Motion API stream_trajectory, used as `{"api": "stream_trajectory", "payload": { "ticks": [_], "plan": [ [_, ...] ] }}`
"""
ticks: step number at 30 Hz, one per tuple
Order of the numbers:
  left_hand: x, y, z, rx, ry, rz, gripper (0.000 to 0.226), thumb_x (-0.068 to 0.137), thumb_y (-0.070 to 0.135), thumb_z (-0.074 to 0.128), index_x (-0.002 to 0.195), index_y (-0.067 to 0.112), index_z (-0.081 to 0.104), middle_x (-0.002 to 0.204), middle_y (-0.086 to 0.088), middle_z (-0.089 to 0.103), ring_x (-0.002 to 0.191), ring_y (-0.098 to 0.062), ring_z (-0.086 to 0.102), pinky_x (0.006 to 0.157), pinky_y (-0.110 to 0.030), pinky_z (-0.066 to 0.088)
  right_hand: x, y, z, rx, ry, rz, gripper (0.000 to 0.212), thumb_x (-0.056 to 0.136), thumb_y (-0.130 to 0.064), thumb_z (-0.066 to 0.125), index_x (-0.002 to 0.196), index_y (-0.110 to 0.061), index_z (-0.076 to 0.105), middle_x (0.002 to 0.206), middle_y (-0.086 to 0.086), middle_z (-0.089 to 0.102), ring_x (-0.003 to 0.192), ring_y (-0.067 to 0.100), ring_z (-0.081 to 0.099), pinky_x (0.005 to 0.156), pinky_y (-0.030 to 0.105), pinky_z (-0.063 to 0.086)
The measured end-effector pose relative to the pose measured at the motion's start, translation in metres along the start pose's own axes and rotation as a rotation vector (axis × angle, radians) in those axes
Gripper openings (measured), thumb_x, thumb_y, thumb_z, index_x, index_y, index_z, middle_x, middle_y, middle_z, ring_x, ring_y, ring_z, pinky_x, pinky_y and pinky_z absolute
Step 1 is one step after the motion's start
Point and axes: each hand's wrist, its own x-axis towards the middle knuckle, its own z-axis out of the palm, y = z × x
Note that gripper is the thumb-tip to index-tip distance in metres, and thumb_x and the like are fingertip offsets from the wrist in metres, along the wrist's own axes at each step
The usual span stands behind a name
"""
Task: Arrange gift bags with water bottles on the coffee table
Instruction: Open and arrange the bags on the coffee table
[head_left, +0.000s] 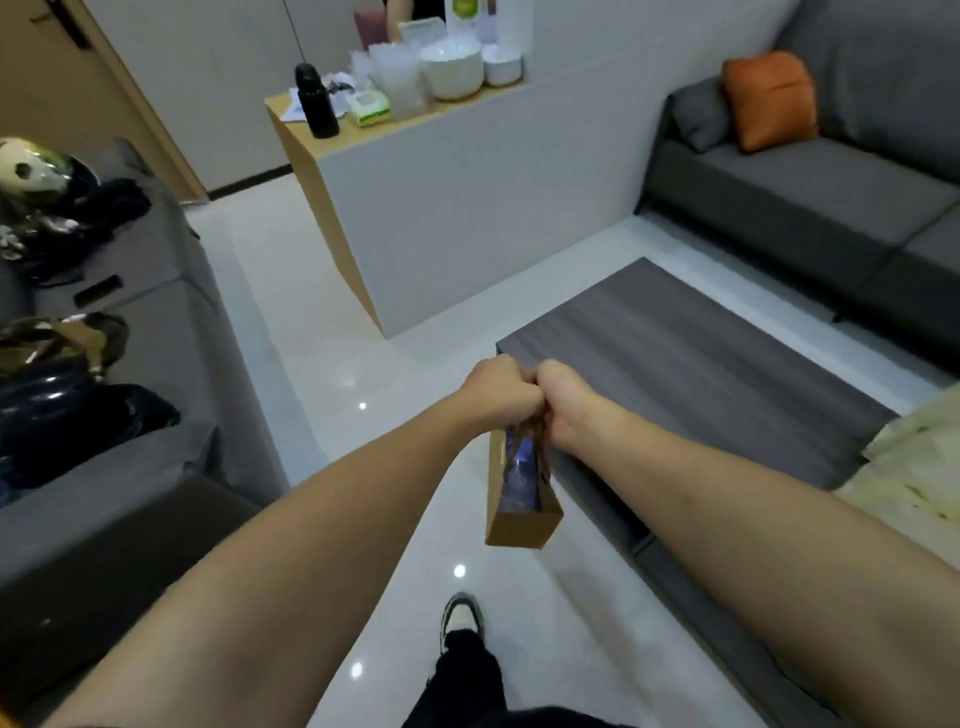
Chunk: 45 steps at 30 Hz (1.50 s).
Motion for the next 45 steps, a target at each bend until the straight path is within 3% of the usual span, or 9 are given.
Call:
{"api": "stream_trajectory", "payload": {
  "ticks": [5, 9, 13, 17, 22, 26, 28, 36, 45],
  "plan": [
    [0.062, 0.031, -0.030, 0.462, -0.074, 0.242, 0.021, 0.064, 0.030, 0.054, 0.066, 0.013, 0.066, 0.069, -0.007, 0.065, 0.071, -0.025, 0.063, 0.054, -0.029, 0.045, 0.030, -0.041, -0.019, -0.070, 0.158, -0.144, 0.021, 0.090, -0.008, 0.051, 0.076, -0.003, 0.065, 0.064, 0.016, 0.060, 0.051, 0.028, 0.059, 0.059, 0.039, 0.053],
    [0.118, 0.047, -0.036, 0.587, -0.110, 0.335, 0.025, 0.080, 0.038, 0.066, 0.089, 0.017, 0.072, 0.090, -0.005, 0.068, 0.087, -0.025, 0.066, 0.077, -0.039, 0.059, 0.045, -0.071, -0.055, -0.368, 0.375, -0.199, 0.030, 0.093, -0.036, 0.067, 0.086, -0.006, 0.067, 0.065, 0.009, 0.061, 0.051, 0.021, 0.054, 0.052, 0.030, 0.044],
    [0.161, 0.069, -0.015, 0.556, -0.213, 0.426, 0.055, 0.082, 0.031, 0.073, 0.132, 0.014, 0.058, 0.126, -0.009, 0.063, 0.116, -0.028, 0.059, 0.095, -0.039, 0.051, 0.044, -0.104, -0.085, -0.531, 0.447, -0.307, 0.021, 0.084, -0.020, 0.076, 0.072, -0.007, 0.065, 0.062, 0.005, 0.063, 0.051, 0.015, 0.057, 0.042, 0.020, 0.040],
    [0.210, 0.102, 0.023, 0.571, -0.265, 0.586, 0.077, 0.077, 0.027, 0.073, 0.146, 0.027, 0.039, 0.143, -0.010, 0.048, 0.131, -0.034, 0.046, 0.104, -0.045, 0.044, 0.062, -0.142, -0.125, -0.697, 0.508, -0.421, 0.023, 0.075, -0.019, 0.080, 0.068, -0.003, 0.065, 0.064, 0.007, 0.058, 0.060, 0.018, 0.056, 0.054, 0.036, 0.048],
    [0.270, 0.157, 0.071, 0.632, -0.370, 0.642, 0.062, 0.080, 0.030, 0.076, 0.135, 0.023, 0.047, 0.120, -0.004, 0.056, 0.111, -0.027, 0.056, 0.084, -0.035, 0.046, 0.109, -0.181, -0.184, -0.705, 0.501, -0.430, 0.026, 0.073, -0.019, 0.084, 0.071, 0.003, 0.069, 0.064, 0.008, 0.052, 0.060, 0.019, 0.053, 0.055, 0.037, 0.047],
    [0.313, 0.189, 0.094, 0.657, -0.408, 0.604, 0.017, 0.089, 0.020, 0.068, 0.099, 0.022, 0.054, 0.095, -0.004, 0.063, 0.084, -0.021, 0.059, 0.070, -0.030, 0.045, 0.146, -0.205, -0.226, -0.688, 0.457, -0.376, 0.026, 0.074, -0.019, 0.084, 0.064, -0.002, 0.066, 0.059, 0.005, 0.050, 0.057, 0.015, 0.051, 0.052, 0.033, 0.042],
    [0.334, 0.202, 0.098, 0.636, -0.413, 0.562, 0.016, 0.089, 0.019, 0.066, 0.086, 0.027, 0.052, 0.088, -0.003, 0.064, 0.079, -0.020, 0.058, 0.068, -0.031, 0.046, 0.162, -0.218, -0.241, -0.665, 0.445, -0.354, 0.026, 0.073, -0.018, 0.083, 0.062, -0.002, 0.066, 0.056, 0.004, 0.050, 0.055, 0.015, 0.049, 0.050, 0.031, 0.040],
    [0.412, 0.214, 0.102, 0.594, -0.468, 0.489, 0.012, 0.096, 0.030, 0.056, 0.091, 0.021, 0.063, 0.088, -0.002, 0.067, 0.087, -0.026, 0.065, 0.078, -0.038, 0.056, 0.231, -0.274, -0.270, -0.624, 0.415, -0.268, 0.026, 0.085, -0.019, 0.073, 0.086, 0.007, 0.073, 0.073, 0.011, 0.060, 0.067, 0.017, 0.054, 0.058, 0.032, 0.043],
    [0.501, 0.239, 0.137, 0.634, -0.640, 0.487, 0.027, 0.091, 0.029, 0.067, 0.114, 0.015, 0.068, 0.112, -0.010, 0.067, 0.104, -0.028, 0.061, 0.093, -0.040, 0.053, 0.278, -0.285, -0.310, -0.648, 0.603, -0.089, 0.019, 0.082, -0.023, 0.073, 0.079, -0.005, 0.068, 0.074, 0.011, 0.067, 0.063, 0.015, 0.057, 0.053, 0.028, 0.042]
  ]
}}
